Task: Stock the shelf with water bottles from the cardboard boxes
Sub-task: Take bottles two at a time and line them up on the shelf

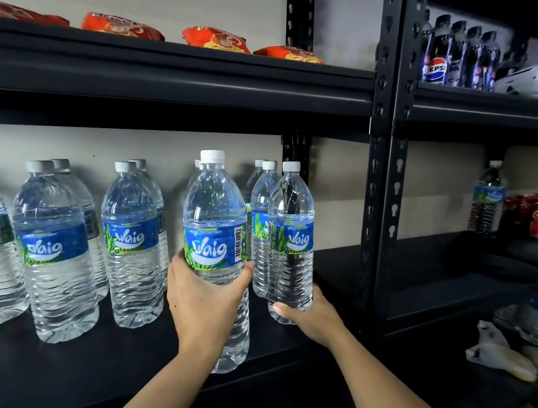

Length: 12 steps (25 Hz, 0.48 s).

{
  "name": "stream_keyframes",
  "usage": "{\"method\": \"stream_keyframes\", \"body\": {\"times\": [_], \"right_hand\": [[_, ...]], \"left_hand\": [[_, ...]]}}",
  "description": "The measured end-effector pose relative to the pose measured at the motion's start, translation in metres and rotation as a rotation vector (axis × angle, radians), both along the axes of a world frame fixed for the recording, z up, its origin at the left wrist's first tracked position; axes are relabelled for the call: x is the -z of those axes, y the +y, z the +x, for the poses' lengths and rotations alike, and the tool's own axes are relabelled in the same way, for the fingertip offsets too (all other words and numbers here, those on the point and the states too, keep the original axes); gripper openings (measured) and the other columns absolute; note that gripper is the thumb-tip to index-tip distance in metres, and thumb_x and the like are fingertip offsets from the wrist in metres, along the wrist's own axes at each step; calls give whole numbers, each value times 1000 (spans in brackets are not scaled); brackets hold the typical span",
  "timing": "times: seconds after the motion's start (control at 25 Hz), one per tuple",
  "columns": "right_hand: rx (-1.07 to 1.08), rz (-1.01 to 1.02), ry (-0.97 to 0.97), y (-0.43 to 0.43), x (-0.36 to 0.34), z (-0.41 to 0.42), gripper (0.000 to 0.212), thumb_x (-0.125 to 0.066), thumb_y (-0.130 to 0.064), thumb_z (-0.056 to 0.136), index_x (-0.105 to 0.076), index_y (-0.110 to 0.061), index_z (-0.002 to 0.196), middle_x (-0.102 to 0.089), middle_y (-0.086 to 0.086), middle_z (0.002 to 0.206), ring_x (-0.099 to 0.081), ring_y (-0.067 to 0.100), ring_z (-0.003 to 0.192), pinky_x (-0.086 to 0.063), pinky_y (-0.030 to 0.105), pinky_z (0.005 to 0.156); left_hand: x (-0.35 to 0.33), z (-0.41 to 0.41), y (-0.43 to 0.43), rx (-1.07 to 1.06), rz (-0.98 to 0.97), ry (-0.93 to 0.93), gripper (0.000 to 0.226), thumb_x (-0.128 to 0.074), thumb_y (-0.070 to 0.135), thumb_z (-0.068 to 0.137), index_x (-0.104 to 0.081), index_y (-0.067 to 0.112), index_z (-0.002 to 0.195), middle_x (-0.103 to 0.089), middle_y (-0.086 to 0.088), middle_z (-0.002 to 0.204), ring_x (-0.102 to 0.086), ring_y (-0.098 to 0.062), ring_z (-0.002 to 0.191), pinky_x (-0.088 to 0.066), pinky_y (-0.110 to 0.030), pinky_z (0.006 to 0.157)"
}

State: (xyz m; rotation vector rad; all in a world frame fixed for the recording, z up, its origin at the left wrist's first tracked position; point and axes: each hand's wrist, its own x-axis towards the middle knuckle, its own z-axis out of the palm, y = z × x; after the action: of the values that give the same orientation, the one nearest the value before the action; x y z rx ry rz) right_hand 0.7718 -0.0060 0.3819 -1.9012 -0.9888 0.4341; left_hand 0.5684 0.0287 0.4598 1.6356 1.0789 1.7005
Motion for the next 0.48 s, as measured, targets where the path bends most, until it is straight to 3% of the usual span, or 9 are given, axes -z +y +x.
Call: {"method": "stream_keyframes", "body": {"times": [0.32,0.48], "right_hand": [[-73,-83,-128,-5,-1,7,105,-72,-85,50,-39,-37,138,-60,-20,126,-57,8,117,-46,35,105],[-46,-165,-300,-6,8,8,113,-65,-86,52,-26,-33,144,-50,-13,142,-45,19,133,-38,40,111]], "left_hand": [[3,4,-1,6,-18,-15,84,-89,48,59,-51,14,126,-57,0,116,-52,-22,116,-41,-39,103],[-3,9,10,-14,6,-2,87,-88,52,58,-52,12,126,-59,-2,116,-54,-24,114,-44,-43,103]]}}
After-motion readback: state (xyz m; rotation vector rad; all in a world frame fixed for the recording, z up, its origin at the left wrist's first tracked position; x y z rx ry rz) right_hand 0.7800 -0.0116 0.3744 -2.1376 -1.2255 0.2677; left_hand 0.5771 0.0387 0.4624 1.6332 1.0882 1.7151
